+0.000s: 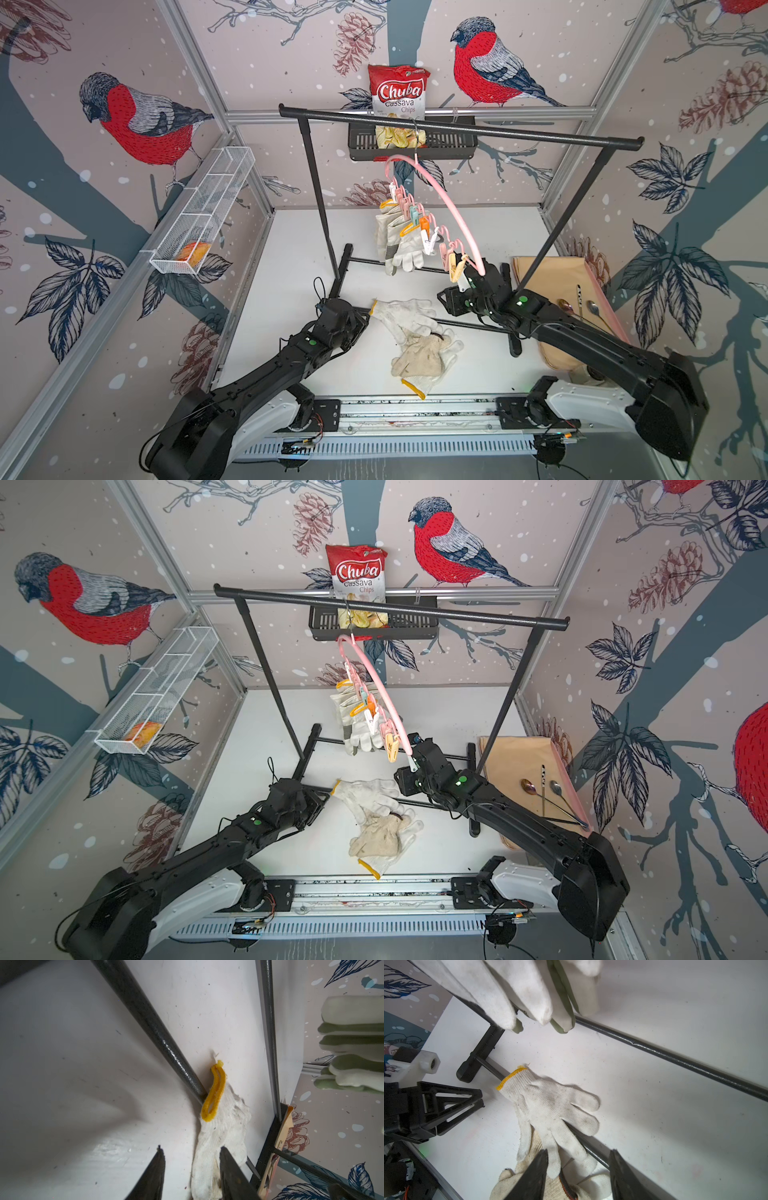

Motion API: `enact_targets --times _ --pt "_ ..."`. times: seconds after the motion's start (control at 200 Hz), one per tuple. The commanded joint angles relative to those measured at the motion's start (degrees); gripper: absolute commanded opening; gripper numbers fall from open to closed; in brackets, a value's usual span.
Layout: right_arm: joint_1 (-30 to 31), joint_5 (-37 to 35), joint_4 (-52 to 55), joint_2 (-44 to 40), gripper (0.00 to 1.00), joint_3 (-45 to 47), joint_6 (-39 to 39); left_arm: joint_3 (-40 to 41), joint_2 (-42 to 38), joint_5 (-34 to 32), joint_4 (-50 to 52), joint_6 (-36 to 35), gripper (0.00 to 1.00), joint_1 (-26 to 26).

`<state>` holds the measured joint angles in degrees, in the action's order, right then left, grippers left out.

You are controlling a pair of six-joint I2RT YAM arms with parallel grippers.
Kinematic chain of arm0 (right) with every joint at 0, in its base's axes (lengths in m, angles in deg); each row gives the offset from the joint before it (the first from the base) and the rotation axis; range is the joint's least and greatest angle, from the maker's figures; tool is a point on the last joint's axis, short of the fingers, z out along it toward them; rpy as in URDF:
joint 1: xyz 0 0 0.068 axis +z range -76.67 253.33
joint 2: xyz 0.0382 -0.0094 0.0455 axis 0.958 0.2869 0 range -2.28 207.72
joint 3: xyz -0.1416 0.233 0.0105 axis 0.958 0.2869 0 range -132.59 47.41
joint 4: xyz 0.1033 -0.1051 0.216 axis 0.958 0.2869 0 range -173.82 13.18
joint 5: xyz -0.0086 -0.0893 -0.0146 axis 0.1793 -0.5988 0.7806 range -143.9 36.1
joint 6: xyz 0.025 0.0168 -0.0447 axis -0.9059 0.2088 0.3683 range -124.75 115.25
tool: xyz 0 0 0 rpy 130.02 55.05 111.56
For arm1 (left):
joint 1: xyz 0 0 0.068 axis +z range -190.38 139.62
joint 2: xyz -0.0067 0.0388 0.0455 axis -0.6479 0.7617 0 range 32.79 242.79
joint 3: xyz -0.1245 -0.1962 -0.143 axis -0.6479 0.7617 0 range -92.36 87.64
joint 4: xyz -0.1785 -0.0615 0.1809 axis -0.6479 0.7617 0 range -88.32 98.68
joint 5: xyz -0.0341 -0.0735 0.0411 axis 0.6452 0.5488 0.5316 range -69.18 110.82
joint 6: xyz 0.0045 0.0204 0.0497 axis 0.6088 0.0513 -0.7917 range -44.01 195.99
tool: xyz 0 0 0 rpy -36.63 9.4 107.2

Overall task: Clip the gloves onto a hanger to dry
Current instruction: Pick up the glove from the center of the board.

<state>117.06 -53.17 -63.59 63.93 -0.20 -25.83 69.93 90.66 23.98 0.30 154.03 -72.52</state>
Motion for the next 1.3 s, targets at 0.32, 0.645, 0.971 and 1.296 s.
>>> enact_targets --times 0.32,0.645,0.971,1.296 --pt "-3.39 3.37 -1.95 -3.82 0.54 4.0 -2.69 -1.46 8.49 -3.15 -12.15 1.37 0.45 -2.11" --pt "-4.0 4.27 -1.42 -2.82 0.54 3.76 -2.51 -1.45 13.23 -3.55 -17.99 2.92 0.35 -4.06" --pt "-4.33 4.66 -1.16 -2.79 0.54 4.42 -2.26 -0.94 16.39 -3.03 -22.59 3.55 0.22 -4.6" --pt "-4.66 4.68 -0.76 -2.41 0.54 4.26 -2.12 -0.06 17.94 -1.85 -25.67 4.04 0.01 -4.77"
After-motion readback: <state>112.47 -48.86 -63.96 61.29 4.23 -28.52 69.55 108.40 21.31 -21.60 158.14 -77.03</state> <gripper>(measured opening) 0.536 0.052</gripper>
